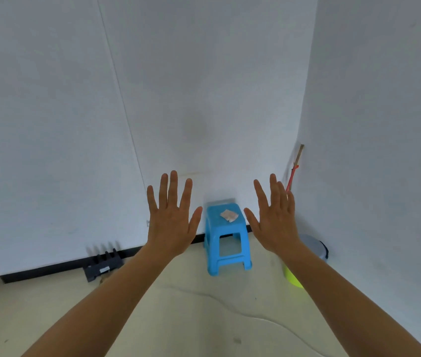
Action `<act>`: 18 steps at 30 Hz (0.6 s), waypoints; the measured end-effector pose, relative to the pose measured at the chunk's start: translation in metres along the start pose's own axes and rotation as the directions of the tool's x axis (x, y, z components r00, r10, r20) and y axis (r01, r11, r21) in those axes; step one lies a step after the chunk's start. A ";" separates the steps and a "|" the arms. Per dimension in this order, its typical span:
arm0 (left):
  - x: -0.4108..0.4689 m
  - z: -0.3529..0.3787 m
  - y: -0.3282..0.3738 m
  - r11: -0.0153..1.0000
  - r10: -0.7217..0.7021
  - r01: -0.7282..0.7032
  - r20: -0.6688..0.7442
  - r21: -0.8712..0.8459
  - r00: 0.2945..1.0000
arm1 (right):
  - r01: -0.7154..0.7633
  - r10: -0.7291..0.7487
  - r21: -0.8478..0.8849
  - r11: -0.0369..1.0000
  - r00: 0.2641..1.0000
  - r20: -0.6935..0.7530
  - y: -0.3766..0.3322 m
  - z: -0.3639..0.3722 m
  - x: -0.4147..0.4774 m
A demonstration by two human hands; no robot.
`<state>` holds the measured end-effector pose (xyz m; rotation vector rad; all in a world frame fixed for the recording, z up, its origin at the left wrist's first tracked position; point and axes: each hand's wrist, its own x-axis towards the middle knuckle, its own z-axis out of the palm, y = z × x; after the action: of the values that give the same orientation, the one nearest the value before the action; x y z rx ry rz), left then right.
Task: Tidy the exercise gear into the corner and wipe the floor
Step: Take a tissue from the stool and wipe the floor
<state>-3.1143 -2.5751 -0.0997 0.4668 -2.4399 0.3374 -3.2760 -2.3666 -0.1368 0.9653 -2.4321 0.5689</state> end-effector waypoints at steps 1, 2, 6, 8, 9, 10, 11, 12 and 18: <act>0.020 0.016 -0.005 1.000 0.002 -0.002 0.003 0.000 1.000 | -0.001 0.001 -0.004 1.000 1.000 0.019 0.006 0.015 0.025; 0.040 0.031 -0.012 1.000 -0.005 0.005 0.006 -0.003 1.000 | 0.000 0.000 -0.010 1.000 0.999 0.036 0.010 0.028 0.049; 0.112 0.104 -0.045 1.000 -0.019 0.020 0.038 -0.007 0.999 | 0.039 -0.034 -0.056 0.998 0.996 0.087 0.029 0.087 0.140; 0.143 0.142 -0.058 0.999 -0.035 0.036 0.037 -0.030 0.999 | 0.038 -0.033 -0.069 0.997 0.997 0.076 0.037 0.117 0.177; 0.161 0.167 -0.064 0.998 -0.040 0.042 0.046 -0.046 0.998 | 0.035 -0.029 -0.078 0.996 0.997 0.074 0.044 0.137 0.198; 0.180 0.192 -0.070 0.997 -0.041 0.045 0.059 -0.062 0.997 | 0.026 -0.020 -0.088 0.996 0.997 0.072 0.049 0.156 0.217; 0.199 0.217 -0.074 0.996 -0.039 0.045 0.077 -0.080 0.996 | 0.017 -0.010 -0.099 0.995 0.997 0.073 0.055 0.176 0.236; 0.218 0.243 -0.078 0.994 -0.039 0.049 0.102 -0.101 0.994 | 0.005 0.005 -0.111 0.994 0.996 0.086 0.060 0.197 0.254; 0.335 0.376 -0.088 0.981 0.024 0.022 0.233 -0.192 0.972 | -0.056 0.093 -0.179 0.982 0.975 0.203 0.097 0.294 0.347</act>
<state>-3.5272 -2.8679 -0.1702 0.4408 -2.6685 0.0437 -3.6471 -2.6390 -0.2031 0.9046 -2.6632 0.2857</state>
